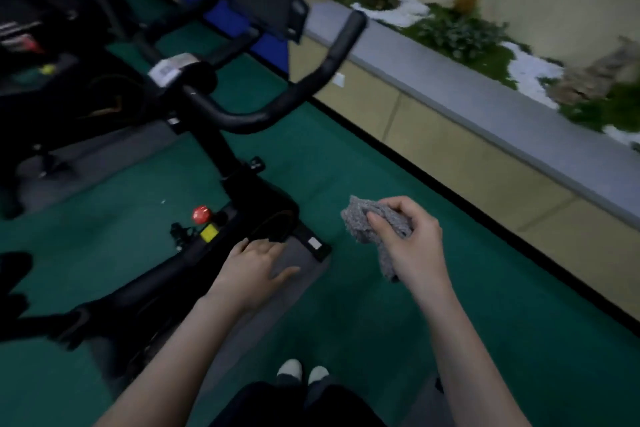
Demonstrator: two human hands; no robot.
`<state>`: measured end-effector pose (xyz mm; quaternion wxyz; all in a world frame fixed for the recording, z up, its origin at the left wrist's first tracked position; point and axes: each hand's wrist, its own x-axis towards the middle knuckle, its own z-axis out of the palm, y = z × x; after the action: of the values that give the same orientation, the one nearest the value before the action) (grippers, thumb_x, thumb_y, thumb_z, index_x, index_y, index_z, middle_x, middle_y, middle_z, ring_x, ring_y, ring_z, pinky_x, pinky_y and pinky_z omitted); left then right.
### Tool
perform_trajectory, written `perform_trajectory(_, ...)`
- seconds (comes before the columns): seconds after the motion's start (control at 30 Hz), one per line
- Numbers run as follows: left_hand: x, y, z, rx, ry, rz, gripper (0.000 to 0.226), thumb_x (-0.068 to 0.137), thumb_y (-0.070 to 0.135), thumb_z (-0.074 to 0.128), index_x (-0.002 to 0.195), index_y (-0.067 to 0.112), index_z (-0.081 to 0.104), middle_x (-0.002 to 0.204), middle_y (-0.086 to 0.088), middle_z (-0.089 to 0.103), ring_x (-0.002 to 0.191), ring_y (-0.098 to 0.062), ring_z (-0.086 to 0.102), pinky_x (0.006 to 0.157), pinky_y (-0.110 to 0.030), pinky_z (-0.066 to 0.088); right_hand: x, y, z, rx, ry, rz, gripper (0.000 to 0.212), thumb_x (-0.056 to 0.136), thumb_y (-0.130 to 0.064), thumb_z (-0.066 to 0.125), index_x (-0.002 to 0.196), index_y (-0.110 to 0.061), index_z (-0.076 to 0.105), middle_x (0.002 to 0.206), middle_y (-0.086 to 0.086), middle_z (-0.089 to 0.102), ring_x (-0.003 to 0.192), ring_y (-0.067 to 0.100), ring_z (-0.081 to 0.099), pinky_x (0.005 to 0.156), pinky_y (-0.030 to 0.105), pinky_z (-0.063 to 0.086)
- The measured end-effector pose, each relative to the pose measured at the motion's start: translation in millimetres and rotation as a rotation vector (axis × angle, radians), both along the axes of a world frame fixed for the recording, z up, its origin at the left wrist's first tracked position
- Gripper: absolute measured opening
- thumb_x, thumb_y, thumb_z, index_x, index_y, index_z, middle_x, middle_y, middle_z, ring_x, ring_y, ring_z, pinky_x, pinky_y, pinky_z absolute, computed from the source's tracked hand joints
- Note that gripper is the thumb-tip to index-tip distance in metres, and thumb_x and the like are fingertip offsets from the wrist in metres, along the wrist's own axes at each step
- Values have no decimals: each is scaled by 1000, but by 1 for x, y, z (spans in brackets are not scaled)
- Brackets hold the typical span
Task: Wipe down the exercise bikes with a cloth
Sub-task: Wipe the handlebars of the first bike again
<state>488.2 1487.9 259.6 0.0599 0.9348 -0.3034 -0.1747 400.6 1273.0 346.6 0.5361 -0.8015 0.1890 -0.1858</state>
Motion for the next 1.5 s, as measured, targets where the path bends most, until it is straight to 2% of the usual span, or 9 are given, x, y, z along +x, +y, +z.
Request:
perform_trajectory(0.13,-14,37,3,-8,-2,203,65,91,64,28,144,27,33,146,5,42,139,-12,29,117,-36,15,16,20,-6,21,-27,184,18,83,-12,70,77,-27,63,74,-19,66,69,-3,61,62,8,44)
perform_trajectory(0.27,-25,56,5,-56,-27,341,64,91,65,30,142,27,36,142,7,47,134,-12,37,110,-32,26,25,32,-10,47,-41,296,18,85,-11,69,78,-27,63,76,-16,67,70,-2,62,61,9,46)
perform_trajectory(0.6,-4,73,13,-103,-94,430,61,92,63,31,142,27,36,140,8,49,133,-10,37,113,-32,23,47,43,-20,81,-1,332,14,86,-11,67,80,-24,64,79,-13,67,73,1,63,60,11,47)
perform_trajectory(0.77,42,88,17,-162,-135,380,59,92,61,32,141,28,37,134,7,52,130,-12,39,112,-30,23,76,64,-23,55,-1,272,14,85,-10,67,80,-23,64,79,-13,67,74,3,64,63,15,49)
perform_trajectory(1.03,155,136,31,-362,-201,217,50,92,50,48,132,21,51,122,3,60,120,-18,50,103,-32,32,161,153,-13,36,-121,67,16,86,-12,67,83,-27,63,82,-17,67,76,0,64,65,10,48)
perform_trajectory(1.23,241,166,56,-526,-242,27,42,92,39,56,125,15,58,116,0,63,111,-21,56,94,-36,42,232,213,7,-150,-293,-209,19,84,-11,67,86,-29,61,83,-25,66,75,-6,62,67,8,45)
perform_trajectory(1.33,271,165,69,-635,-277,-74,39,92,34,56,123,11,60,115,-1,63,108,-22,57,89,-38,46,264,217,14,-328,-321,-365,12,83,-13,65,92,-20,64,84,-16,65,74,-1,59,70,9,43)
perform_trajectory(1.43,292,154,78,-738,-328,-155,36,90,29,60,120,9,61,113,-3,61,104,-23,56,84,-38,46,295,215,14,-544,-247,-362,12,82,0,66,94,-2,66,88,7,66,79,10,58,76,6,41)
perform_trajectory(1.5,303,145,80,-790,-352,-183,35,88,25,64,118,8,61,114,-5,60,102,-25,55,84,-38,45,313,216,10,-633,-141,-281,16,80,5,66,95,0,68,93,10,66,87,21,61,83,20,46)
